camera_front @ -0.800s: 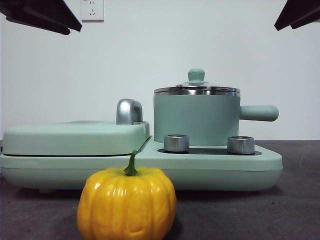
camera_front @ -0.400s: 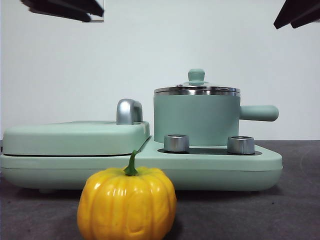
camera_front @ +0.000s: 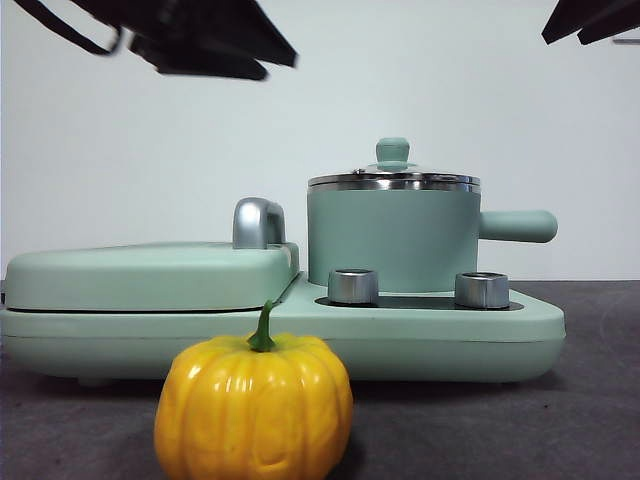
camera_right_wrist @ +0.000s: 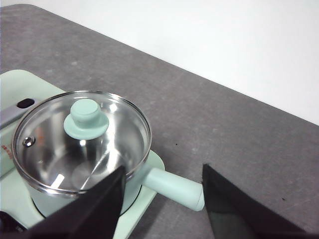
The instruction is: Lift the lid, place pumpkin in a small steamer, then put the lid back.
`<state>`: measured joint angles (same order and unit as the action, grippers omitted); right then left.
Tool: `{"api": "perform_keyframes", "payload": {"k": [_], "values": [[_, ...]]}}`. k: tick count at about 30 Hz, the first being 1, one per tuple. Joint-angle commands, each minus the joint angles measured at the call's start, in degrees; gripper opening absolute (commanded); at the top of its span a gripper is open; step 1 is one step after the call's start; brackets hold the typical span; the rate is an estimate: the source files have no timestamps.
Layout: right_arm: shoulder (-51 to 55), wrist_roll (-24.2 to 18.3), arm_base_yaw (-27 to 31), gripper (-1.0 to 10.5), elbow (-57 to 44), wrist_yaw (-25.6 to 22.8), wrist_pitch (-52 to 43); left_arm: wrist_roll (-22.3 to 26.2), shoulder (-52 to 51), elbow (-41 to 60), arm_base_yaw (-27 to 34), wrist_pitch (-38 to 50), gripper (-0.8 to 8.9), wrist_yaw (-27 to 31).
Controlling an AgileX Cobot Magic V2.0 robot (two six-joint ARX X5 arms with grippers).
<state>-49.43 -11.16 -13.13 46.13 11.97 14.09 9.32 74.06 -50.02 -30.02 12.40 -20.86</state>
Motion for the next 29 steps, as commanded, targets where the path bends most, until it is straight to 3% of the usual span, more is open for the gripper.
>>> {"api": "perform_keyframes", "payload": {"k": [1, 21, 29], "values": [[-0.3, 2.0, -0.3, 2.5, 0.9, 0.0, -0.8, -1.6, 3.5, -2.1, -1.4, 2.5, 2.64, 0.3], [-0.3, 2.0, -0.3, 2.5, 0.9, 0.0, -0.8, -1.5, 24.9, -20.1, -7.1, 3.9, 2.63, 0.3], [-0.3, 2.0, -0.3, 2.4, 0.9, 0.0, -0.8, -1.5, 29.2, -21.9, -7.9, 3.8, 2.63, 1.5]]}}
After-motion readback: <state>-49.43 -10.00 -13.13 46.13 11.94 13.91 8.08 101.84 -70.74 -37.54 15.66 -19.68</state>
